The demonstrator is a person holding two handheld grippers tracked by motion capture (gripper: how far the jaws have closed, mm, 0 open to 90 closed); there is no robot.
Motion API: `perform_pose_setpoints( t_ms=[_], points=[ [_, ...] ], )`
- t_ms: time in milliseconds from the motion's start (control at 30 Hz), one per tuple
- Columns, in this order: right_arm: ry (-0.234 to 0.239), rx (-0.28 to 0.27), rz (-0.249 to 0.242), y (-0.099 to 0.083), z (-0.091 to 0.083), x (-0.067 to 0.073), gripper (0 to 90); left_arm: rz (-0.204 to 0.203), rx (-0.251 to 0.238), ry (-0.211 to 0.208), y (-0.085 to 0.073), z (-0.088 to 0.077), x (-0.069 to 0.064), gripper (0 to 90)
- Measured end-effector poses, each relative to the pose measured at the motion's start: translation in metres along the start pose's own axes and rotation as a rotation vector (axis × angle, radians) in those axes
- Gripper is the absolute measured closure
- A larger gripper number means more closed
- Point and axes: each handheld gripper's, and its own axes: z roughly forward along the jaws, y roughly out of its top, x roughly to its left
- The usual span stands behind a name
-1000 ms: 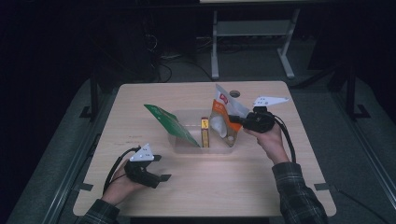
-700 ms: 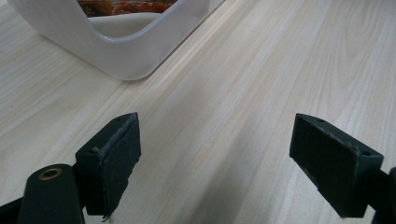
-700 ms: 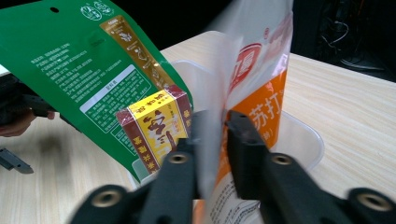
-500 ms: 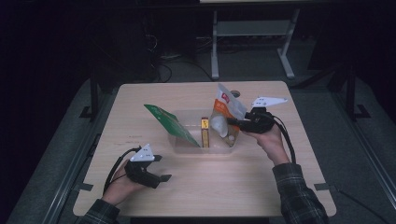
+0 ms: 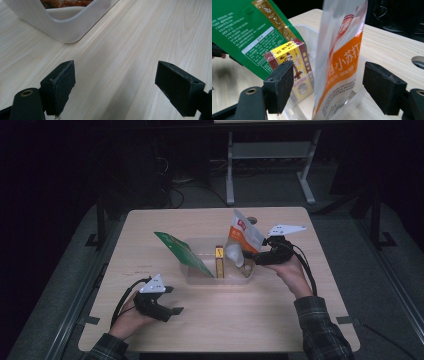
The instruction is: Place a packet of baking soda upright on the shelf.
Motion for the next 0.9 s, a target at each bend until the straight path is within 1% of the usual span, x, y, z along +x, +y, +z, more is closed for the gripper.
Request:
perform_pose_setpoints(
  t_ms=[133, 200, 233, 333, 367, 533, 600, 700, 767, 833, 867, 900],
  points=[
    [-0.009, 0.012, 0.001, -0.001, -0.004, 0.000, 24.2, 0.002, 0.003, 0.000, 0.000, 0.000, 0.000, 15.9],
    [-0.021, 0.025, 0.000, -0.001, -0.007, 0.001, 24.0, 0.002, 0.004, -0.001, 0.000, 0.000, -0.001, 15.9],
    [-0.018, 0.025, 0.001, -0.001, -0.008, 0.001, 24.0, 0.002, 0.004, -0.001, 0.000, 0.000, -0.001, 15.9],
    [-0.032, 0.031, -0.004, -0.003, -0.013, 0.003, 24.0, 0.003, 0.001, 0.000, 0.000, 0.000, 0.000, 15.9],
    [-0.036, 0.019, -0.009, -0.005, -0.015, 0.003, 24.1, 0.001, 0.000, -0.001, 0.000, -0.001, 0.000, 15.9],
    [-0.039, 0.051, 0.000, -0.013, -0.023, 0.005, 22.8, 0.007, -0.002, -0.002, 0.000, -0.002, 0.000, 15.9],
    [-0.036, 0.040, 0.000, -0.016, -0.027, 0.006, 23.3, 0.007, -0.003, -0.003, 0.000, -0.002, 0.000, 15.9],
    [-0.038, 0.052, -0.004, -0.021, -0.031, 0.009, 23.1, 0.007, 0.000, -0.006, 0.000, -0.001, 0.000, 15.9],
    [-0.038, 0.059, -0.005, -0.025, -0.035, 0.011, 22.0, 0.015, 0.001, -0.003, 0.000, -0.001, 0.000, 15.9],
    [-0.043, 0.061, -0.010, -0.027, -0.036, 0.012, 22.2, 0.015, 0.002, -0.005, 0.000, -0.001, 0.000, 15.9],
    [-0.036, 0.055, -0.010, -0.032, -0.041, 0.015, 22.2, 0.021, 0.005, -0.005, 0.000, -0.001, 0.000, 15.9],
    [-0.037, 0.057, -0.017, -0.033, -0.041, 0.015, 22.2, 0.017, 0.005, -0.008, 0.000, -0.001, 0.000, 15.9]
  ],
)
